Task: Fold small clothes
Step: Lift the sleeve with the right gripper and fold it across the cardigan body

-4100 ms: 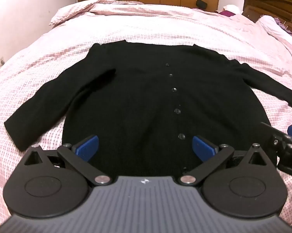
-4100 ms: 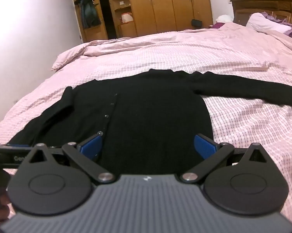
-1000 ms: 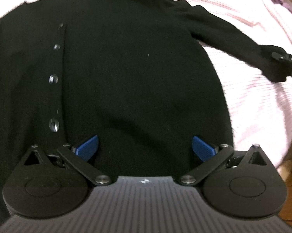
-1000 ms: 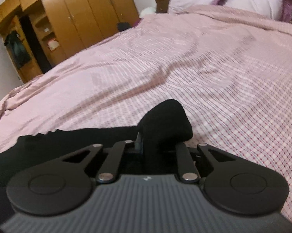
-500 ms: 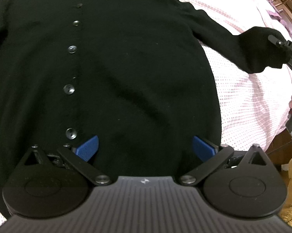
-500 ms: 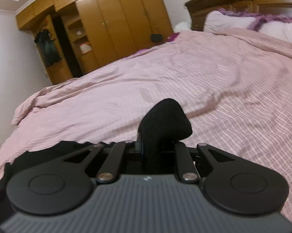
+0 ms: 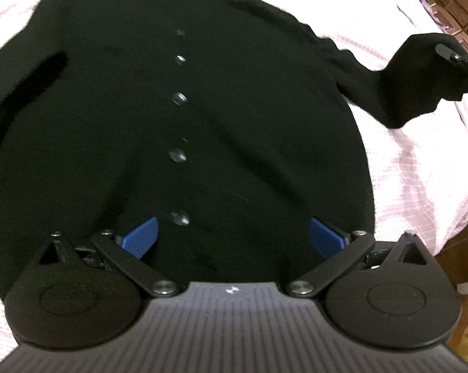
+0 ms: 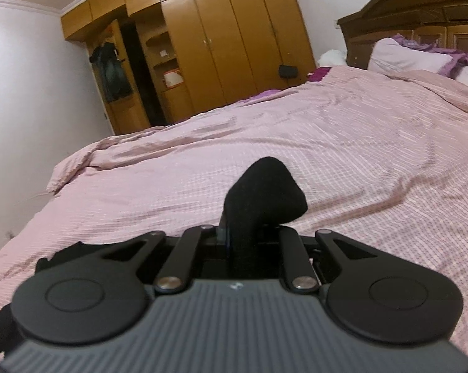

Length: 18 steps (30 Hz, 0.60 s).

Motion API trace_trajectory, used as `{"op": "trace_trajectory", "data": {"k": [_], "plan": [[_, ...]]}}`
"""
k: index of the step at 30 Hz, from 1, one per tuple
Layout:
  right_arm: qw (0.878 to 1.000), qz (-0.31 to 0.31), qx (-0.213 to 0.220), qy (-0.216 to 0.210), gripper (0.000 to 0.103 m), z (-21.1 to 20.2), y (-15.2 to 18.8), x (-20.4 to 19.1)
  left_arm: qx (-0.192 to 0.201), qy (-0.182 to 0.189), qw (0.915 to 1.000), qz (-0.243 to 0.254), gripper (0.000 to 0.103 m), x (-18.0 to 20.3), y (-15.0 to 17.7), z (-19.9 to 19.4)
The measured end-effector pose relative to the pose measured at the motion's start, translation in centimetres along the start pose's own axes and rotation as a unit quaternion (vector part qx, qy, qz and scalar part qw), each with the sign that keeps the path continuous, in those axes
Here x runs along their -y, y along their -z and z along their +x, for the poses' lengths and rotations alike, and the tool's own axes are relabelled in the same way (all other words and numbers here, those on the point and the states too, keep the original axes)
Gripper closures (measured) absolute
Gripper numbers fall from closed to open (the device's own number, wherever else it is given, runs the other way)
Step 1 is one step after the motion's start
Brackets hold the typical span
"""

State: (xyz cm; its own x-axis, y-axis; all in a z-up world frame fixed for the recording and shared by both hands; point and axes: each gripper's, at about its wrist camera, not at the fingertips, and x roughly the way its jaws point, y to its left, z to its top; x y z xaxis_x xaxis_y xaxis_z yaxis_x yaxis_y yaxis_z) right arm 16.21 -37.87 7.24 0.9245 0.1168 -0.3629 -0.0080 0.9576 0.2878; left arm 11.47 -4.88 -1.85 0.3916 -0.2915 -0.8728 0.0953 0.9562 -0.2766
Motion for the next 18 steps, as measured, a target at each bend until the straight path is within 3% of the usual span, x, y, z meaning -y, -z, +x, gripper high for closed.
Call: {"op": "trace_trajectory", "data": {"k": [7,18], "plan": [[1.000,0.003,-0.001,-0.022,0.089,1.6,-0.7,-3.1,0.037,-0.034,0.9987,0.005,0.000,-2.1,-1.5,-1.6],[0.996,-0.016,-0.031,-0.084,0.089,6.1,-0.1,-10.4,0.061,-0.066,0.9958,-0.021,0.000,-5.8,-3.7,-1.3]]}}
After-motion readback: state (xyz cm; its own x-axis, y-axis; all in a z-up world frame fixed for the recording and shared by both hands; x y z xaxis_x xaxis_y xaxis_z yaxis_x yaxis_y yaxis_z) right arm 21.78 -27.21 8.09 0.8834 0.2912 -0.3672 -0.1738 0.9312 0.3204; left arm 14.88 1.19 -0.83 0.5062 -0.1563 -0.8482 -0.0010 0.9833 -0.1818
